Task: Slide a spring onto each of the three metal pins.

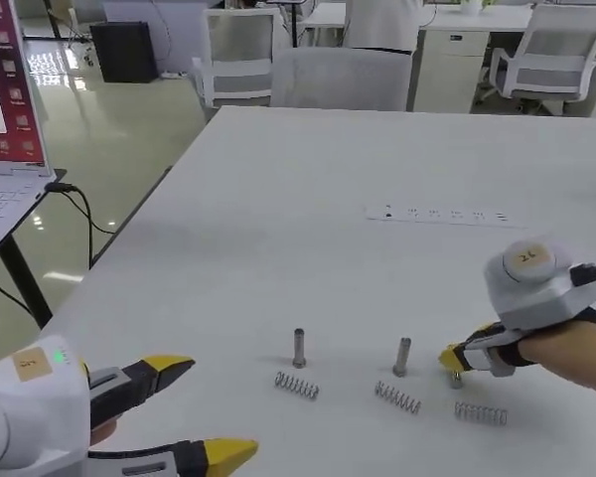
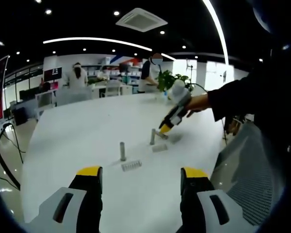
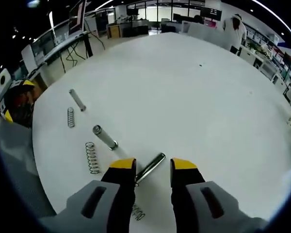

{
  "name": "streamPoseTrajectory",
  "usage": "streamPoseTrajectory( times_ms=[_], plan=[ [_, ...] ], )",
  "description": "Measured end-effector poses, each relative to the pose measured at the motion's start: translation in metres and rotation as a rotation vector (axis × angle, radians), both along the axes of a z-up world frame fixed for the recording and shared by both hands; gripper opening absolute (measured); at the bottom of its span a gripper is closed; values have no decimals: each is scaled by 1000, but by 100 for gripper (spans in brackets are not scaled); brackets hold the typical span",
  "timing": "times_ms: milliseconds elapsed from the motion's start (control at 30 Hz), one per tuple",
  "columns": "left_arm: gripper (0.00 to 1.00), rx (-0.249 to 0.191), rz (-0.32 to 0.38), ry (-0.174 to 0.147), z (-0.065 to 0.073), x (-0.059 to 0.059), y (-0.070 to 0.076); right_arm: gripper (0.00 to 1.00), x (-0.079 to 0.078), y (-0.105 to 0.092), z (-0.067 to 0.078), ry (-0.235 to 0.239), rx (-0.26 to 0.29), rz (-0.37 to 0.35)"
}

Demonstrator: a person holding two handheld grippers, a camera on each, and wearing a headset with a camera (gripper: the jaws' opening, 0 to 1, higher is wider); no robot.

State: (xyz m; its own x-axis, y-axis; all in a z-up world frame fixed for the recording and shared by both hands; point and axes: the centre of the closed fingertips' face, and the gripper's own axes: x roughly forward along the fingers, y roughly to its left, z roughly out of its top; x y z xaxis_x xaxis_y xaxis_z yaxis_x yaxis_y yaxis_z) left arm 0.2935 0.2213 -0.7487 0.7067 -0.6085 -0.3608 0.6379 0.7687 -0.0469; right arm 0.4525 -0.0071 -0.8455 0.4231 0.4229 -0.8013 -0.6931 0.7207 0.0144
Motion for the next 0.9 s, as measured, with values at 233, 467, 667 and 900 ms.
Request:
streamPoseTrajectory(
  times_ms=[233, 467, 667, 900],
  plan=[
    [60, 0, -1, 2, 0, 0, -1, 23, 3, 0, -6, 22, -10, -23],
    [60, 0, -1, 3, 0, -1, -1, 22, 2, -2, -13, 37, -29, -46],
    [60, 5, -6, 7, -1, -1, -2, 20, 2, -1, -17, 28, -58, -38],
    [60, 4, -4, 7, -1, -1, -2, 16, 2, 3, -15, 25, -87, -50]
  ],
)
